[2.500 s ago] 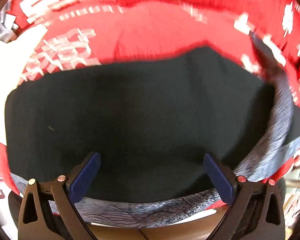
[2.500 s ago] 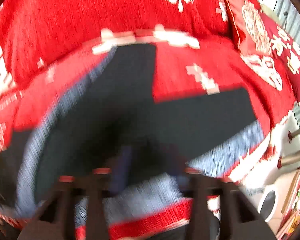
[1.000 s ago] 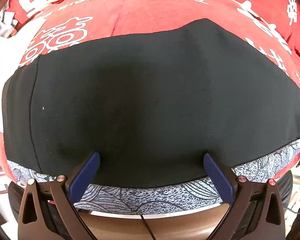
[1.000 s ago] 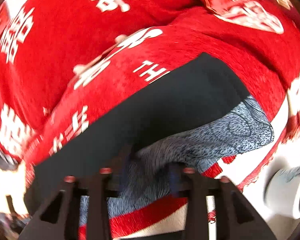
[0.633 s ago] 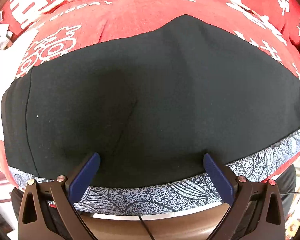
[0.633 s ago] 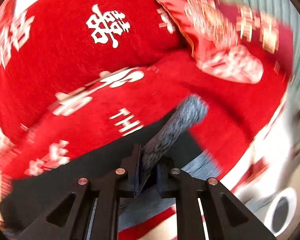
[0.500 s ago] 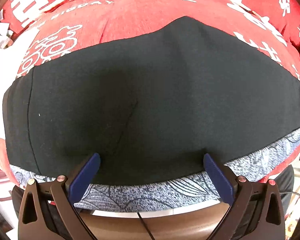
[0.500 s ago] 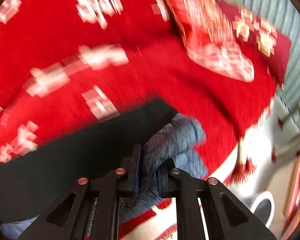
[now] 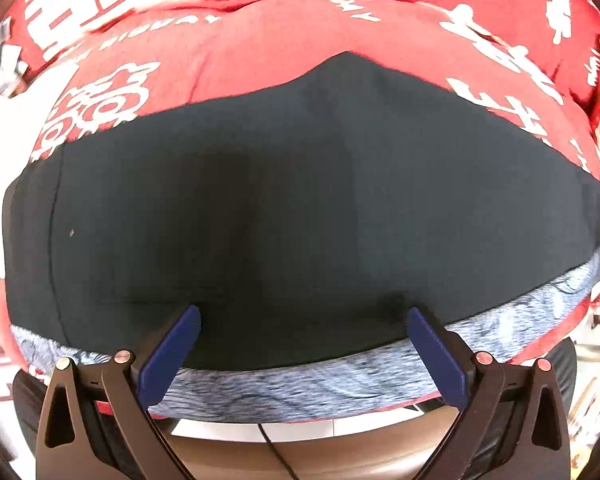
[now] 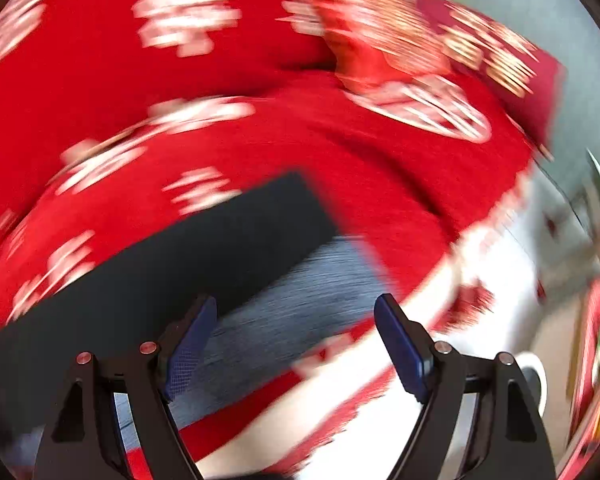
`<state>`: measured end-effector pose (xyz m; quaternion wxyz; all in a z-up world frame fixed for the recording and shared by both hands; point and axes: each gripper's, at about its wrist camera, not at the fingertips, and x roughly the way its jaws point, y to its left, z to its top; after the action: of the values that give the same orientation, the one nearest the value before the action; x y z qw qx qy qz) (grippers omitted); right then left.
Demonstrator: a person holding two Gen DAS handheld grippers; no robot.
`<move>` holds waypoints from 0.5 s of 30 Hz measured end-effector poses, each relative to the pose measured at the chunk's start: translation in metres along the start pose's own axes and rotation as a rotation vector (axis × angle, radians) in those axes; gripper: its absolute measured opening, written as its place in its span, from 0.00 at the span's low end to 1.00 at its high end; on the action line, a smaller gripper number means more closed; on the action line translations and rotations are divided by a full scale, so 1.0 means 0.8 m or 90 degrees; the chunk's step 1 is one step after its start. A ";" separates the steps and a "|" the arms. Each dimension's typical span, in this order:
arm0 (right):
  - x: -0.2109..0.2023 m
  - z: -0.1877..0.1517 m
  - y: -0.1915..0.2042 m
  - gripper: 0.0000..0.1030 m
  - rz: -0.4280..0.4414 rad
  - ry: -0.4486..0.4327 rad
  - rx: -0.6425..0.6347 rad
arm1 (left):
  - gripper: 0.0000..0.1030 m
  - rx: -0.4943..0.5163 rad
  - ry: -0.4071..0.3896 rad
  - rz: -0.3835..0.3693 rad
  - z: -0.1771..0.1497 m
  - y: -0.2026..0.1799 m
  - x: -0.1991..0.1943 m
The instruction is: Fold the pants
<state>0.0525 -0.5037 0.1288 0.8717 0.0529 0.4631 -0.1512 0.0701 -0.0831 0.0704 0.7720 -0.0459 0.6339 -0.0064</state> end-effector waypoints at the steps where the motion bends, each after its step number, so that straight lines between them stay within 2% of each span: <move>1: -0.006 -0.009 0.040 0.83 0.048 0.008 -0.050 | 1.00 0.017 -0.004 0.006 0.000 -0.008 0.000; 4: -0.010 -0.039 0.141 0.83 0.131 0.043 -0.192 | 1.00 0.046 -0.007 0.045 -0.002 -0.017 0.006; 5: -0.007 -0.054 0.174 0.83 0.141 0.054 -0.249 | 1.00 0.041 -0.008 0.035 -0.003 -0.013 0.008; 7: 0.006 -0.081 0.220 0.84 0.119 0.070 -0.342 | 1.00 0.036 -0.007 0.011 -0.005 0.005 0.004; 8: 0.014 -0.092 0.230 0.83 0.101 0.075 -0.371 | 1.00 0.035 -0.008 0.027 -0.011 0.007 0.005; 9: 0.019 -0.095 0.230 0.84 0.096 0.067 -0.376 | 1.00 0.032 -0.010 0.050 -0.012 0.012 0.007; 10: 0.021 -0.090 0.221 0.88 0.110 0.063 -0.359 | 1.00 0.020 -0.006 0.035 -0.013 0.021 0.010; 12: 0.033 -0.074 0.191 0.91 0.105 0.078 -0.308 | 1.00 -0.021 0.007 0.009 -0.013 0.040 0.015; 15: 0.061 -0.042 0.127 0.99 0.083 0.095 -0.219 | 1.00 -0.031 0.008 0.017 -0.011 0.048 0.017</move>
<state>0.0830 -0.4100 0.0648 0.8390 -0.0556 0.5413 -0.0087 0.0625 -0.0460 0.0523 0.7667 -0.0562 0.6393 0.0185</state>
